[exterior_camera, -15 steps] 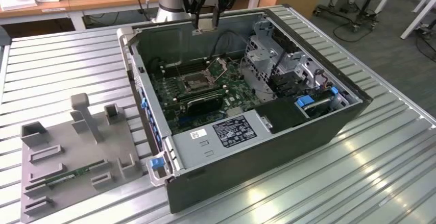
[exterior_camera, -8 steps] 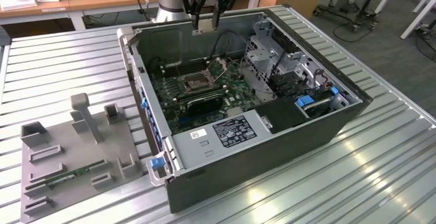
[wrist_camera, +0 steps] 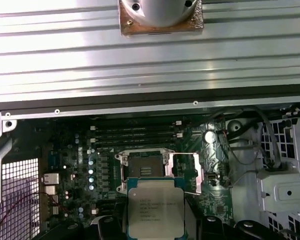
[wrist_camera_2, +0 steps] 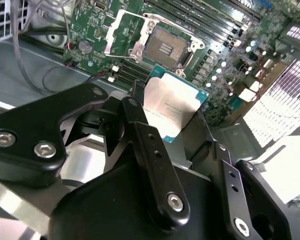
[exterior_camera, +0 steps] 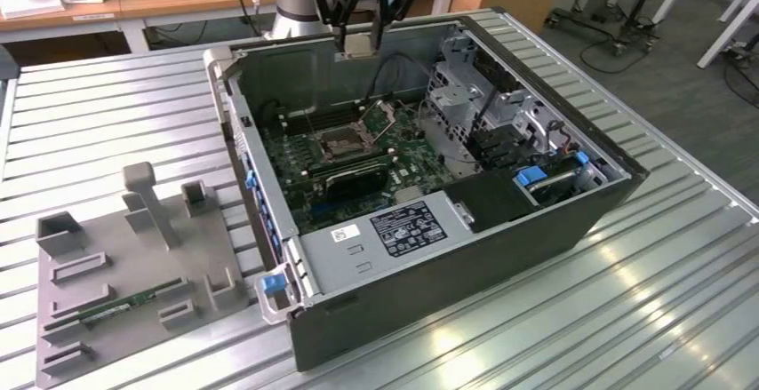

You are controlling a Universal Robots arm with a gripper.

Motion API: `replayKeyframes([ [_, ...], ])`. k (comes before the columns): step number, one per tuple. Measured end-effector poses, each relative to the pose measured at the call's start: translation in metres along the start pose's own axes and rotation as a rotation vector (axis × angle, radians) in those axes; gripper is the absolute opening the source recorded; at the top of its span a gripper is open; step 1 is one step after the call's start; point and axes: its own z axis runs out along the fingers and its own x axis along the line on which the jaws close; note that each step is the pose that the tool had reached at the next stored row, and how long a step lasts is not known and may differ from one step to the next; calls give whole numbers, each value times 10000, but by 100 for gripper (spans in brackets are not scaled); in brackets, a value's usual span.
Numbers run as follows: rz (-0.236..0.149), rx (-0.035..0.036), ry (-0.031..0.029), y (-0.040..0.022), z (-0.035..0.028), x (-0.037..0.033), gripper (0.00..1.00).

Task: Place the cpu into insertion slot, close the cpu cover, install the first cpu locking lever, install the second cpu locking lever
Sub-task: 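Place the cpu into insertion slot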

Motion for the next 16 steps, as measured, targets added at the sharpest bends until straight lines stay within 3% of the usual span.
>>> replayKeyframes([
  [4,506,-9,-43,-1,6,0,54],
  [16,520,-10,-46,-1,7,0,54],
])
